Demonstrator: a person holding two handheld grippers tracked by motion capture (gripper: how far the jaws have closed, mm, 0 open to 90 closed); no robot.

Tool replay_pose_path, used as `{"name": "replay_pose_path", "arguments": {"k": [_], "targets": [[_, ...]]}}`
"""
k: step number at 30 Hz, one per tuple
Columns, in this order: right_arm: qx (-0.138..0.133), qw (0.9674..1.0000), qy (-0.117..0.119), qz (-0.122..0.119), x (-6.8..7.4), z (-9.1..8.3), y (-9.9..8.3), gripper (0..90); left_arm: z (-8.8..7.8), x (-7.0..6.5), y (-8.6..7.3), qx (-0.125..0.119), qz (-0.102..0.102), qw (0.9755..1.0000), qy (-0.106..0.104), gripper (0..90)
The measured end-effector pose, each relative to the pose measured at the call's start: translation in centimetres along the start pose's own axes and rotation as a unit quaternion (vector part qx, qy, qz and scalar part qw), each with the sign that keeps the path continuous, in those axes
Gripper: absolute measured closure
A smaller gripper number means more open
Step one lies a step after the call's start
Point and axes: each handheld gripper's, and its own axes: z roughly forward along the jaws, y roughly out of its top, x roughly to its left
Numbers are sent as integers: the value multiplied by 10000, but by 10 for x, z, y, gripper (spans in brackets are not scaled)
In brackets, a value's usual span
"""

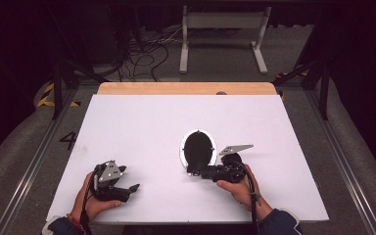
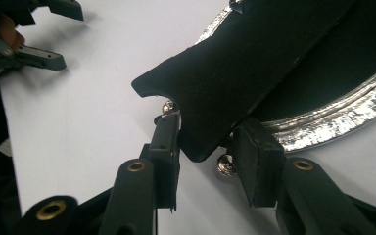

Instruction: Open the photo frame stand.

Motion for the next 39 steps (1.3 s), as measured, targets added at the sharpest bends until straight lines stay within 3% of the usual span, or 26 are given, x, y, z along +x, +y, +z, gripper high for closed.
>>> {"name": "replay_pose_path", "arguments": {"k": [6,8,13,15,18,21,31,36,39], "targets": [[-98,9976,439,518,-11,3,5,577,4,-4,10,-99,79,9999,-76,189],[-87,9973,414,595,-13,5,6,569,5,-4,14,-172,76,9997,-134,189],[-256,9926,642,994,-20,5,10,532,11,-2,26,-298,-7,9992,-250,187],[-294,9904,760,1120,-23,7,11,528,15,-2,33,-318,78,9990,-300,187],[-398,9827,996,1508,-30,10,11,526,21,-4,43,-350,123,9987,-347,187],[-603,9723,1164,1933,-40,13,9,575,27,-3,53,-440,167,9981,-394,186],[-775,9643,1232,2210,-46,21,12,597,60,0,83,-475,170,9973,-532,178],[-774,9651,1239,2176,-46,21,12,615,78,2,95,-454,163,9973,-561,181],[-757,9675,1273,2050,-48,21,12,631,90,6,101,-276,140,9975,-628,182]]}}
